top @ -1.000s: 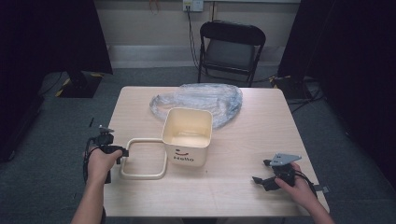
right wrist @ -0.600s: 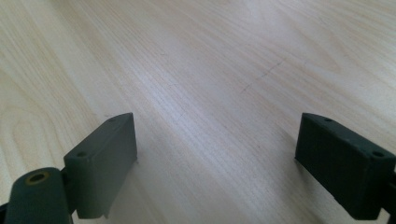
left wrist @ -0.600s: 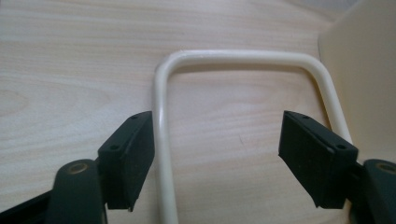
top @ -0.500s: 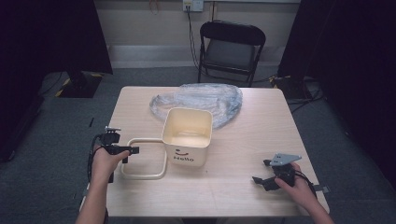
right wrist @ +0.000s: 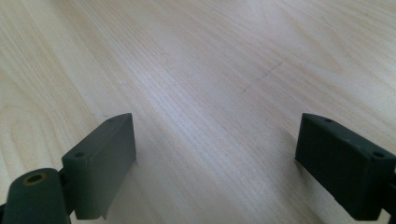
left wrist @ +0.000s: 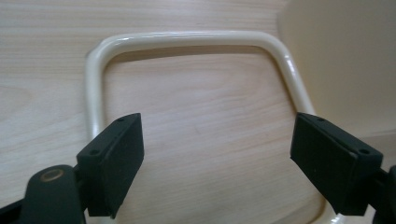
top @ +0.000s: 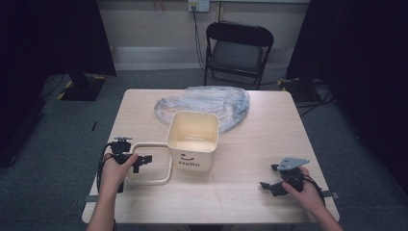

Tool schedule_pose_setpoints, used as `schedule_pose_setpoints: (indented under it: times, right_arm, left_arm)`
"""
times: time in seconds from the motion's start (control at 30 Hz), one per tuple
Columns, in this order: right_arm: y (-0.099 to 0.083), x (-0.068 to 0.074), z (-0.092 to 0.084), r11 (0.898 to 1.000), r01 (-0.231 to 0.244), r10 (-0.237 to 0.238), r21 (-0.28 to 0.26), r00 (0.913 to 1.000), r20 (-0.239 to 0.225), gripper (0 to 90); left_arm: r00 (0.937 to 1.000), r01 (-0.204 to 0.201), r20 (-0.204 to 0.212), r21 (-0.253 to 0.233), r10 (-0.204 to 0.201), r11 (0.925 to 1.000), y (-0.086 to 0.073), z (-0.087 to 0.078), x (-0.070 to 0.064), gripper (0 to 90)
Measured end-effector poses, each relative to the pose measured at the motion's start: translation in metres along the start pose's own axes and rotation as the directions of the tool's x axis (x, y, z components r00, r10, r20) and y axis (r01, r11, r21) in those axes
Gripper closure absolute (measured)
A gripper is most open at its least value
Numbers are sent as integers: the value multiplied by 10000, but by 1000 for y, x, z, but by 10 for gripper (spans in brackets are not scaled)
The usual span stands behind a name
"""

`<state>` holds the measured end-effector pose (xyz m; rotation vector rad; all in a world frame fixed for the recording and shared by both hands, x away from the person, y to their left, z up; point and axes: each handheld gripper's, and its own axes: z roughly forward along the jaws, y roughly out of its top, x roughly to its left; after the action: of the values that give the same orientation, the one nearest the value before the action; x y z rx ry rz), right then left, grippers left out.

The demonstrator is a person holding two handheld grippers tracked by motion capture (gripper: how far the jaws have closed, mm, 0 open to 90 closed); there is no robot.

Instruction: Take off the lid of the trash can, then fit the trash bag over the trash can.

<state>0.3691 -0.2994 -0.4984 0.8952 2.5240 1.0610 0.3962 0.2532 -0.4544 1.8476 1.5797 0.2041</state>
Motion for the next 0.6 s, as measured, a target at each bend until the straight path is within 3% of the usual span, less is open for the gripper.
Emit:
schedule_pose_setpoints:
  times: [0.13, 0.43, 0.6]
  right_arm:
    - [3, 0, 0, 9998, 53, -52, 184, 10000, -28, 114]
    - [14, -7, 6, 9989, 77, -73, 462, 9999, -92, 139]
    - [23, -19, 12, 9986, -471, 474, 261, 9988, -125, 140]
  left_arm:
    - [9997, -251, 70, -143, 252, 9996, -2, -4, -6, 170]
    - [9974, -674, 241, 20, 673, 9977, -4, -6, -12, 170]
    - [9967, -787, 228, 91, 785, 9969, -6, -3, -14, 170]
